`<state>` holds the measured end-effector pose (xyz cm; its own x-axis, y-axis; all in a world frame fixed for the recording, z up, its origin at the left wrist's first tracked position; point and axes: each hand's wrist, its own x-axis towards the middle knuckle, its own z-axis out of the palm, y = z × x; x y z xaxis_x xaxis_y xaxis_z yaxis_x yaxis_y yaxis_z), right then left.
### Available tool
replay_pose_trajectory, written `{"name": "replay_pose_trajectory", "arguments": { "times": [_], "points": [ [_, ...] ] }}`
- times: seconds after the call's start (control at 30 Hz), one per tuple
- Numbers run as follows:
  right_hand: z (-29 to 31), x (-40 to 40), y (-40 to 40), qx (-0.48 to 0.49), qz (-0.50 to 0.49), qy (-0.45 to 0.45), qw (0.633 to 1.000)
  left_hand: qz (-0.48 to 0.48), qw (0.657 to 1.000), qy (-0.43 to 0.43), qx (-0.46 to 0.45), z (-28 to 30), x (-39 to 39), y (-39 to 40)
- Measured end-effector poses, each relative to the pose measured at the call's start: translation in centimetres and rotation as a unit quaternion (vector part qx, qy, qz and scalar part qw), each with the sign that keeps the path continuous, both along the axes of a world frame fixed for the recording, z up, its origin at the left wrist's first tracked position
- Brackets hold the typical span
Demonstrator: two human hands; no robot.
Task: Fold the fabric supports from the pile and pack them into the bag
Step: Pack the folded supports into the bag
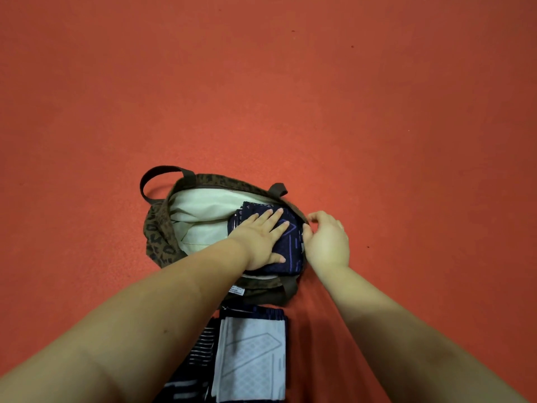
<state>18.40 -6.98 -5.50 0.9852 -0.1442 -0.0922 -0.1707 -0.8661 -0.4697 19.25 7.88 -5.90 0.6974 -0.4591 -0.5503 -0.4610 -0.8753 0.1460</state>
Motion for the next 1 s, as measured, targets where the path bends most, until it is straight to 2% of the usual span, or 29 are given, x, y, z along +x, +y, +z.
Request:
{"name": "replay_pose_trajectory", "arguments": {
  "times": [0.07,0.13,0.17,0.23,0.27,0.33,0.4,0.5,0.7,0.9,1.0],
  "points": [
    [0.5,-0.5,0.5,-0.039,0.106,-0.070,0.991,0.025,0.999,-0.037,-0.026,0.0,-1.2,0.6],
    [0.7,-1.2,0.9,-0.083,0.219,-0.116,0.965,0.067,0.994,-0.067,-0.059,-0.3,-2.6,1.6],
    [0.6,-1.5,1.1,-0.113,0.266,-0.080,0.954,0.087,0.991,-0.073,-0.070,-0.5,-3.2,2.2],
    [0.4,-2.1,1.3,-0.170,0.315,0.051,0.932,0.105,0.990,-0.070,-0.069,-0.8,-4.1,3.4],
    [0.1,-2.3,1.1,-0.183,0.321,0.109,0.923,0.106,0.991,-0.056,-0.062,-0.9,-4.5,3.8],
    [-0.1,-2.5,1.0,-0.198,0.331,0.148,0.911,0.106,0.992,-0.030,-0.053,-0.8,-4.9,4.3],
    [0.1,-3.1,0.7,-0.179,0.331,0.104,0.921,0.114,0.991,-0.035,-0.064,-0.7,-4.8,4.1],
    [0.5,-5.3,0.1,-0.165,0.273,-0.016,0.948,0.130,0.983,-0.071,-0.107,0.2,-5.0,4.0],
    [-0.1,-12.2,-0.7,-0.156,0.272,-0.011,0.950,0.126,0.934,-0.220,-0.250,0.8,-10.6,5.3],
    [-1.3,-18.5,-0.3,-0.145,0.278,0.046,0.948,0.082,0.964,-0.180,-0.180,-1.0,-18.7,6.1],
    [-1.6,-20.2,-0.2,-0.114,0.254,0.079,0.957,0.161,0.967,-0.130,-0.149,-1.6,-21.5,6.1]
  ]
}}
